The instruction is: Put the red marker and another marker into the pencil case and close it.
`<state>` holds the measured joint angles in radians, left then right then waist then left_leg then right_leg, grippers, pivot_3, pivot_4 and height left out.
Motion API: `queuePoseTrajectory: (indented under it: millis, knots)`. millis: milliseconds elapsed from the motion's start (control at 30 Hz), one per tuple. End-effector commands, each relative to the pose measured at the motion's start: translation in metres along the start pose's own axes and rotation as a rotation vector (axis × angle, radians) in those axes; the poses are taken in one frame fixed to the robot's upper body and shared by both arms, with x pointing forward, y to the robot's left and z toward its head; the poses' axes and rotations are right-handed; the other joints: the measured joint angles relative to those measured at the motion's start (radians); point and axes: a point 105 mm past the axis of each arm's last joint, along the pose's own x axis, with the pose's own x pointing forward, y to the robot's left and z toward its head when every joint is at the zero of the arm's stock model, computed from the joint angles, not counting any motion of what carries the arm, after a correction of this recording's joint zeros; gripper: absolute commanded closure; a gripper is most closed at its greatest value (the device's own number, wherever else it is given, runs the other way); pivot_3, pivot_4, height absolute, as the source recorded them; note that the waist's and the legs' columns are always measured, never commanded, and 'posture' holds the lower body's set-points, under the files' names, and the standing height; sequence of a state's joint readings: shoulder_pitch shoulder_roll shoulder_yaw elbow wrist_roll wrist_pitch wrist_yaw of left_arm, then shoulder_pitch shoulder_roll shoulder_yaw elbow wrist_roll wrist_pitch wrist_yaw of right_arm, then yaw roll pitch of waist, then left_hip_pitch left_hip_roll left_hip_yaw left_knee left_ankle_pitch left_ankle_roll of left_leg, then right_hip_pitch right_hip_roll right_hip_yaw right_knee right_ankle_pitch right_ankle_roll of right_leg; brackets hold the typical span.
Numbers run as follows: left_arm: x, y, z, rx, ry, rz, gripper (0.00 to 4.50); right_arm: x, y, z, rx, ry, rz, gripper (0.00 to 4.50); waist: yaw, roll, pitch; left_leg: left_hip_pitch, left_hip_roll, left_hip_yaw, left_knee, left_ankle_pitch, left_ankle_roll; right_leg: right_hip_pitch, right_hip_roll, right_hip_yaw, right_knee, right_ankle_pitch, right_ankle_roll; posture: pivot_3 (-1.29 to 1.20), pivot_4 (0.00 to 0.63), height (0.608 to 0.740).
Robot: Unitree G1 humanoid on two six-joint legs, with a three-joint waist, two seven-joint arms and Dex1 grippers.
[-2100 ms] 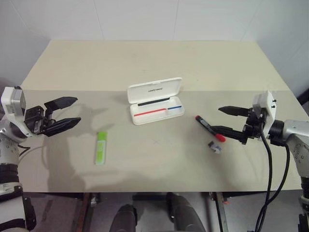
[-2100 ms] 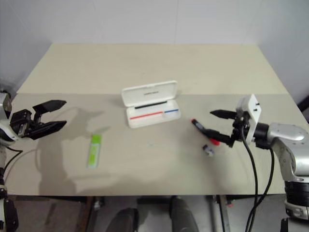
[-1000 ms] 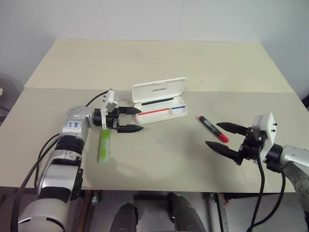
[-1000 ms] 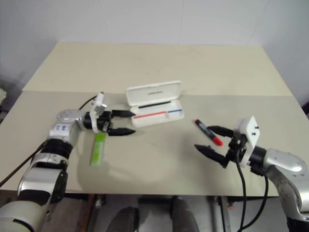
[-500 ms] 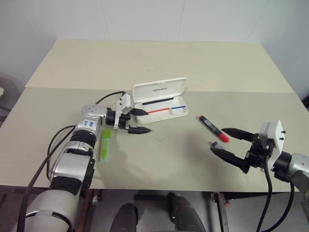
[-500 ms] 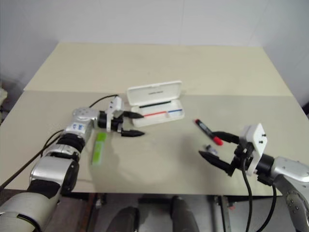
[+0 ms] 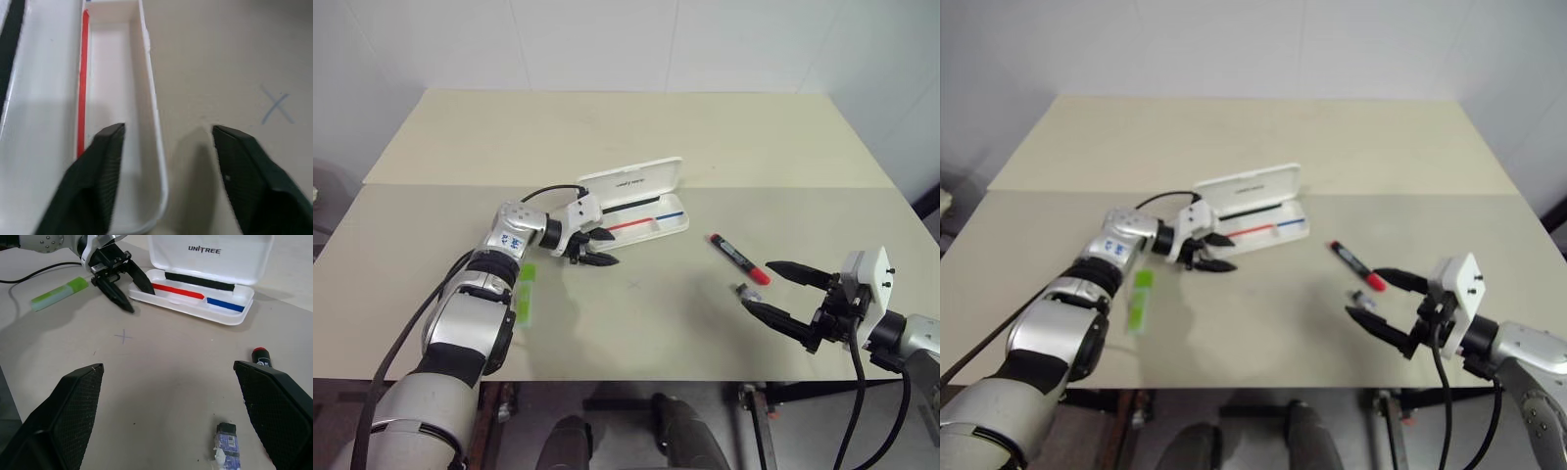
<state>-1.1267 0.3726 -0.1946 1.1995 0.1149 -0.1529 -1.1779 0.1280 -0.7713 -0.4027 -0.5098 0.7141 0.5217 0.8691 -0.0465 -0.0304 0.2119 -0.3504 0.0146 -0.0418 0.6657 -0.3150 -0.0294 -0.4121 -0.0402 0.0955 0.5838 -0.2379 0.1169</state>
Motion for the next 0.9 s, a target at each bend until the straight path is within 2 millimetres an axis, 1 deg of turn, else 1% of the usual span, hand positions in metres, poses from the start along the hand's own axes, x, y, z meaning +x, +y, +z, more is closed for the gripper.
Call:
queuePoseTrajectory:
  millis: [33, 100, 167, 200, 367, 533, 633, 733, 800, 900]
  knots:
    - [-0.001, -0.002, -0.012, -0.03, 0.056, -0.008, 2.9, -0.004, -0.002, 0.014, -0.059, -0.038, -0.017, 0.0, -0.003, 0.0, 0.0, 0.0, 0.0, 0.0, -0.001, 0.0, 0.0, 0.0, 0.0, 0.0, 0.001, 0.0, 0.001, 0.0, 0.15, 0.74]
    - [-0.002, 0.0, -0.011, -0.028, 0.053, 0.001, 3.62, -0.004, -0.003, 0.014, -0.062, -0.038, -0.018, 0.0, -0.003, 0.0, 0.0, 0.0, 0.0, 0.0, -0.002, -0.001, 0.0, -0.002, 0.0, 0.0, 0.003, 0.005, 0.014, 0.0, 0.15, 0.74]
    - [-0.003, 0.002, -0.01, -0.019, 0.051, 0.018, 4.28, -0.004, -0.004, 0.014, -0.065, -0.038, -0.018, 0.0, 0.001, 0.0, 0.0, 0.0, 0.0, -0.001, -0.003, -0.003, 0.001, -0.003, 0.0, 0.0, 0.004, 0.004, 0.015, 0.0, 0.15, 0.74]
    - [-0.003, 0.003, -0.008, -0.014, 0.049, 0.025, 4.47, -0.004, -0.004, 0.014, -0.067, -0.039, -0.017, 0.0, 0.005, 0.0, 0.0, 0.0, 0.0, -0.001, -0.003, -0.003, 0.0, -0.003, 0.0, 0.0, 0.005, 0.004, 0.015, 0.0, 0.15, 0.74]
    - [-0.015, 0.014, 0.005, 0.039, 0.024, 0.07, 4.47, -0.005, -0.006, 0.018, -0.072, -0.053, -0.014, 0.0, 0.005, 0.0, 0.0, 0.0, 0.0, 0.0, -0.001, -0.003, 0.001, -0.003, 0.0, 0.0, 0.003, 0.004, 0.014, 0.0, 0.15, 0.74]
    - [-0.024, 0.012, 0.015, 0.118, -0.004, 0.047, 4.47, -0.009, -0.003, 0.021, -0.066, -0.061, 0.008, 0.0, -0.003, 0.0, 0.0, -0.001, 0.0, 0.0, -0.002, -0.003, 0.001, -0.003, 0.001, 0.0, 0.004, 0.004, 0.014, 0.0, 0.15, 0.74]
    - [-0.03, 0.006, 0.022, 0.168, -0.04, 0.014, 4.47, -0.014, 0.003, 0.027, -0.071, -0.078, 0.059, 0.0, -0.002, 0.0, 0.0, -0.002, 0.0, 0.0, -0.002, -0.003, 0.0, -0.005, 0.0, 0.001, 0.004, 0.003, 0.015, 0.0, 0.15, 0.74]
    - [-0.034, -0.001, 0.024, 0.201, -0.055, 0.009, 4.47, -0.017, 0.008, 0.034, -0.091, -0.095, 0.106, 0.0, 0.007, 0.0, 0.0, -0.003, -0.001, 0.0, -0.002, -0.003, -0.001, -0.011, -0.001, 0.001, 0.008, 0.004, 0.016, 0.0, 0.15, 0.74]
    - [-0.036, -0.011, 0.025, 0.225, -0.068, -0.005, 4.47, -0.019, 0.013, 0.036, -0.103, -0.093, 0.146, 0.0, 0.013, 0.0, 0.0, -0.006, -0.001, 0.0, -0.002, -0.003, -0.001, -0.017, -0.001, 0.001, 0.009, 0.004, 0.016, 0.0, 0.15, 0.74]
    - [-0.04, -0.03, 0.028, 0.25, -0.094, -0.022, 4.47, -0.022, 0.021, 0.039, -0.111, -0.094, 0.204, 0.0, 0.02, 0.0, 0.0, -0.007, 0.0, 0.0, -0.003, -0.004, -0.001, -0.018, -0.001, 0.001, 0.01, 0.004, 0.015, 0.0, 0.15, 0.74]
